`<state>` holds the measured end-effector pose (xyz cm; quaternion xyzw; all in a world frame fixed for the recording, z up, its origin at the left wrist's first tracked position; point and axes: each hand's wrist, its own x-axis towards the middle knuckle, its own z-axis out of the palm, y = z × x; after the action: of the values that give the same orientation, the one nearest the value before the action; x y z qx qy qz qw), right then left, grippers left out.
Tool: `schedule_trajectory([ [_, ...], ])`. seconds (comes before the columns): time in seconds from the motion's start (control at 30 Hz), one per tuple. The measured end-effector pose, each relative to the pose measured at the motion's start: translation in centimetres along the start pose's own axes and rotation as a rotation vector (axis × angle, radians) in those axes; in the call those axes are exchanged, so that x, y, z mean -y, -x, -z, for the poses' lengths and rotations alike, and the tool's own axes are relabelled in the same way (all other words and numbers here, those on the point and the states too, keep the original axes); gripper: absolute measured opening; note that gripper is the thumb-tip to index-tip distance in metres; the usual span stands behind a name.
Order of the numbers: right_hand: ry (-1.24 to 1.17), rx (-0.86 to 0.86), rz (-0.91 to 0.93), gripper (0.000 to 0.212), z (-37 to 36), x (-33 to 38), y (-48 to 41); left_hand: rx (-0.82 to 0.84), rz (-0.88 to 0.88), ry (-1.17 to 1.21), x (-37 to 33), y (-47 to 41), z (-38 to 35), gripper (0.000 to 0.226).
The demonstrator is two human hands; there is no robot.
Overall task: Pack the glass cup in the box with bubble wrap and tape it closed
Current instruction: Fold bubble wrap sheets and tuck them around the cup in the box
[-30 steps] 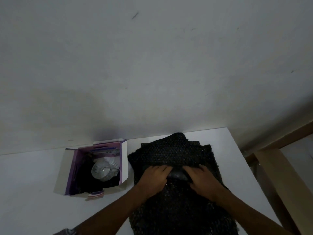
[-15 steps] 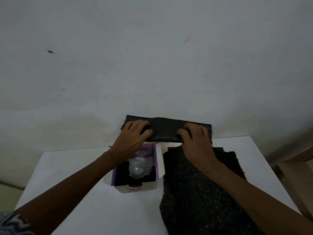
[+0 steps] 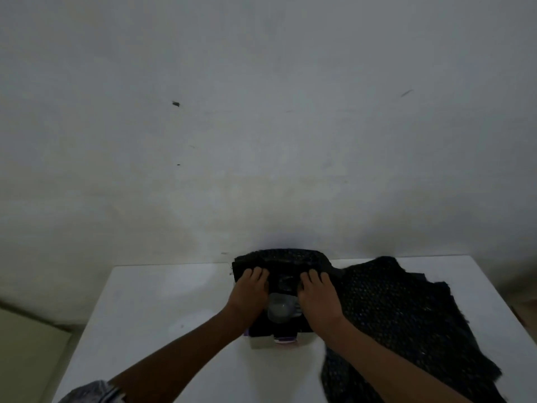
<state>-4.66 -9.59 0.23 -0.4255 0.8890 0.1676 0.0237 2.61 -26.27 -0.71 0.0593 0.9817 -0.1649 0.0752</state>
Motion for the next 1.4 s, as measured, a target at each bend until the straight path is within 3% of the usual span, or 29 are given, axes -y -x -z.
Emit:
schedule_trajectory([
  [0.1,0.001,-0.001,-0.031,0.028,0.1,1.3,-1.0,-0.030,0.067,0.026,-0.4,-0.7,-0.7,0.035],
  [0.27,0.039,0.216,-0.046,0.027,-0.5,2.6,-2.2,0.152,0.061,-0.103,-1.0,-1.6,-2.5,0.054],
  [0.37,-0.163,0.322,-0.138,0.029,-1.1,3.5,-3.1,0.309,0.099,-0.121,-1.1,-1.0,-1.9,0.043],
  [0.4,-0.188,0.292,-0.080,0.035,-1.6,3.6,-3.4,0.347,0.048,-0.109,-1.2,-1.0,-2.0,0.043],
  [0.47,-0.177,0.440,-0.021,0.024,-0.2,2.6,-3.5,0.316,-0.126,-0.033,-0.8,-1.5,-2.7,0.039],
  [0.57,-0.314,0.283,0.037,0.020,0.6,1.2,-3.6,-0.035,-0.162,0.116,1.0,-1.8,-0.7,0.009],
  [0.63,-0.271,0.045,0.051,0.016,1.6,0.1,-2.7,-0.186,-0.125,0.169,2.0,-1.7,-0.1,0.011],
  [0.7,-0.101,-0.039,-0.024,0.031,0.8,-1.0,-2.1,-0.279,-0.001,0.155,2.8,-1.4,0.0,0.014],
  [0.83,0.140,0.042,-0.057,0.036,-2.2,-1.5,-1.6,-0.217,0.127,0.154,1.9,-1.3,-0.7,0.027],
  [1.0,0.101,0.167,-0.041,0.029,-2.4,0.6,-2.1,-0.205,0.124,0.308,-1.0,-1.1,-1.6,0.033],
  [1.1,0.078,0.186,0.041,0.015,-2.4,1.1,-2.3,-0.034,0.198,0.424,-1.9,-0.5,-2.3,0.030],
  [1.13,0.048,0.176,0.070,0.018,-2.6,1.0,-2.5,0.065,0.210,0.510,-2.1,-0.3,-2.3,0.023],
  [1.2,0.024,0.191,0.124,0.027,-3.6,0.5,-3.0,0.236,0.117,0.468,-2.3,-0.2,-1.8,0.023],
  [1.3,0.072,0.129,0.162,0.011,-2.6,-0.6,-3.3,0.234,-0.110,0.239,-0.8,-1.5,-1.2,0.029],
  [1.4,0.123,0.023,0.123,0.011,-1.3,-2.1,-2.6,0.116,-0.042,0.271,0.8,-2.6,0.2,0.015],
])
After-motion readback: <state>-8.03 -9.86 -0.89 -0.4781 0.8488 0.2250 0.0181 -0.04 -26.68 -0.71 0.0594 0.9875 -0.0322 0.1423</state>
